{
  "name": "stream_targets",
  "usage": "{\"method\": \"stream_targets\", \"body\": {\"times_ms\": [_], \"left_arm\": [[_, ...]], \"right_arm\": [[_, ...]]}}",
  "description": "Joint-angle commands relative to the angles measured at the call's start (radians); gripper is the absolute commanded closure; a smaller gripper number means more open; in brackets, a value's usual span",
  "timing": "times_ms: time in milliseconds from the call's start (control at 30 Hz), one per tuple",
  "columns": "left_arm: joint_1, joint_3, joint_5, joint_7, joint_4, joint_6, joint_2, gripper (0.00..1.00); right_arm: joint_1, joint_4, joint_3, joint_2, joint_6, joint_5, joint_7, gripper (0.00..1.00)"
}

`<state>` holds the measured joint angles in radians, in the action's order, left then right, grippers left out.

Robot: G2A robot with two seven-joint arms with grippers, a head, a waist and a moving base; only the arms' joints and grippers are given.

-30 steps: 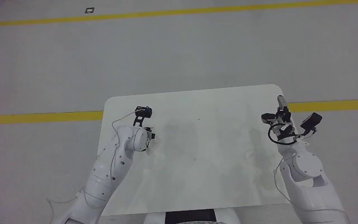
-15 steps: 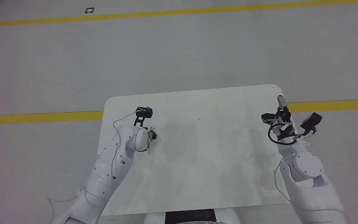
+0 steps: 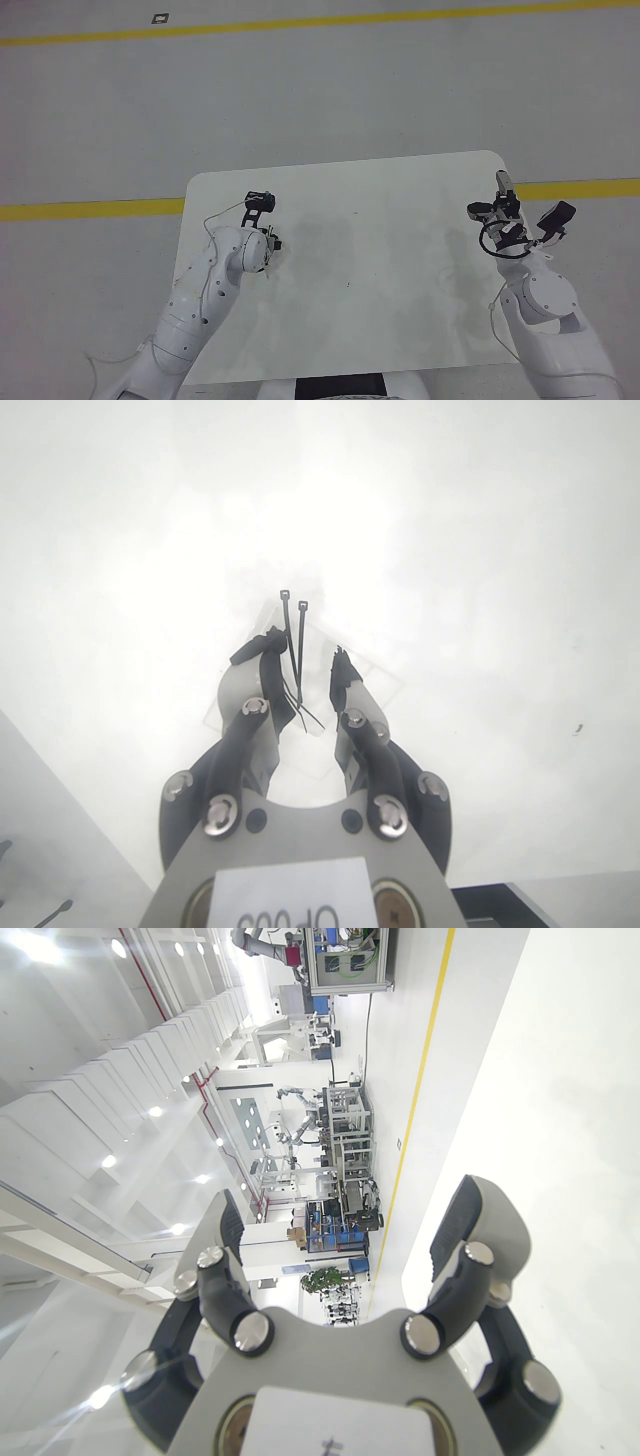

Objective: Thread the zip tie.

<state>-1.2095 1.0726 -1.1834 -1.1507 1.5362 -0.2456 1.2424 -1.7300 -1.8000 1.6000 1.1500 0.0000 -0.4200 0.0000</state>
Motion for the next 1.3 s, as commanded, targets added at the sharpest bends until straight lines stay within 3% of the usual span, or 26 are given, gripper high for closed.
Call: {"method": "stream_targets", "body": {"times_ms": [0,267,600,1267], "left_arm": [[-0.001,0.000,-0.001,0.000,0.000,0.002,-0.001,0.81],[0.005,-0.006,-0.002,0.001,-0.010,0.014,-0.002,0.89],[0.022,-0.012,0.019,0.005,-0.038,0.041,-0.002,0.84],[0.051,-0.037,0.031,0.013,-0.085,0.043,0.001,0.90]], "right_arm": [[0.000,0.000,0.000,0.000,0.000,0.000,0.000,0.00],[0.000,0.000,0.000,0.000,0.000,0.000,0.000,0.00],[0.000,0.000,0.000,0.000,0.000,0.000,0.000,0.00],[0.000,0.000,0.000,0.000,0.000,0.000,0.000,0.00]]}}
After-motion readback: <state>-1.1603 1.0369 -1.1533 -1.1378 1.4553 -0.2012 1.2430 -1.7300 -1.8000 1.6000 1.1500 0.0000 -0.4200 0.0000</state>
